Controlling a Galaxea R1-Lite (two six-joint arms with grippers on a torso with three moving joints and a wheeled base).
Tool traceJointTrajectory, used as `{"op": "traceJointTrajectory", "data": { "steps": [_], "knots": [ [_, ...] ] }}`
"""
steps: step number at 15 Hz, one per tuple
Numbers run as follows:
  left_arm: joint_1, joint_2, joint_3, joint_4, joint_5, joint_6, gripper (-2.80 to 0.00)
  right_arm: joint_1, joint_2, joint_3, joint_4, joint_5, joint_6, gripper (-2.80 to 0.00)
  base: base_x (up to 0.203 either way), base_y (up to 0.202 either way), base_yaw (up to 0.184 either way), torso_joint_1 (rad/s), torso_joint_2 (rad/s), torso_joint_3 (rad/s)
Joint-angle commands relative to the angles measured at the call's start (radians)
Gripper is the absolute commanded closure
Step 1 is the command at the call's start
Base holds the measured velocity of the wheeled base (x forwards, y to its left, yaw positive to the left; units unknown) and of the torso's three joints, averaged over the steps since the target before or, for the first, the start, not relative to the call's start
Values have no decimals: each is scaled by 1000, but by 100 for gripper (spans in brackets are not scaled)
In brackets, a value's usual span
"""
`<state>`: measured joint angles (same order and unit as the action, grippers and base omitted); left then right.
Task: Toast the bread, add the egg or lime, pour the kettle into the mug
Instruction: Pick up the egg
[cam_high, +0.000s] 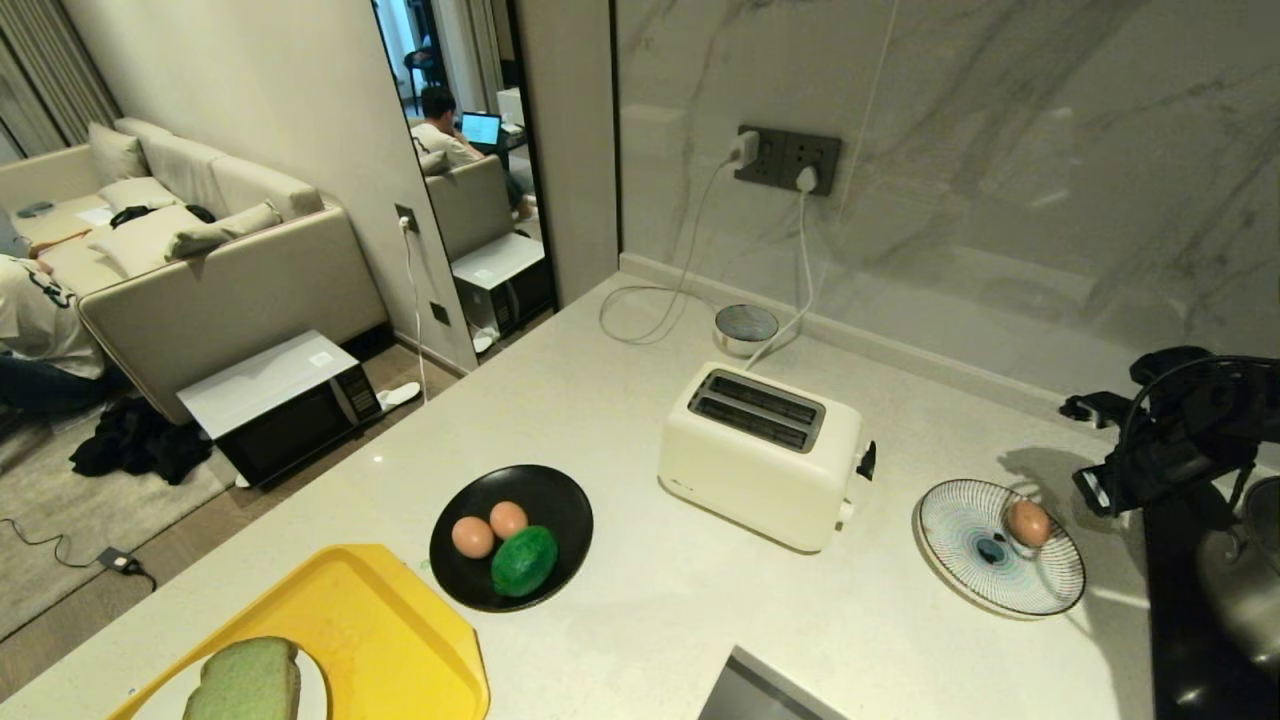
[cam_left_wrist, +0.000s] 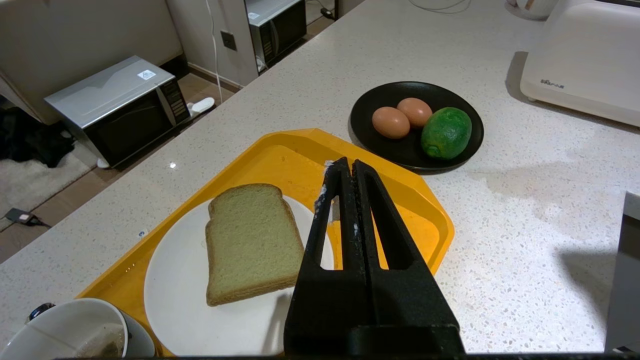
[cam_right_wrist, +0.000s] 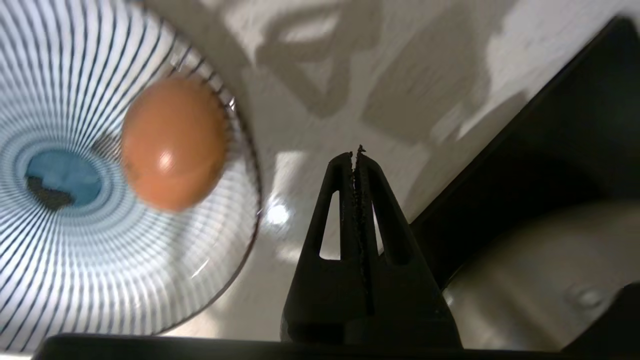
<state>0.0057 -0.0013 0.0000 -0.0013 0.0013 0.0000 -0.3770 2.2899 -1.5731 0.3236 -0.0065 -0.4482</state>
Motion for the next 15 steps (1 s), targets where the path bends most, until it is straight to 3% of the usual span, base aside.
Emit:
{"op": "traceJointTrajectory", "data": {
  "steps": [1,6,10,15],
  "knots": [
    [0,0,0,0,0,-1,0,-17,9,-9,-14,36,-40,0,0,0,0,0,0,0],
    [0,0,0,0,0,0,0,-16,5,-1,-12,167,-134,0,0,0,0,0,0,0],
    [0,0,0,0,0,0,0,2,10,21,-9,192,-181,0,0,0,0,0,0,0],
    [0,0,0,0,0,-1,0,40,41,7,-12,186,-184,0,0,0,0,0,0,0]
  ]
}}
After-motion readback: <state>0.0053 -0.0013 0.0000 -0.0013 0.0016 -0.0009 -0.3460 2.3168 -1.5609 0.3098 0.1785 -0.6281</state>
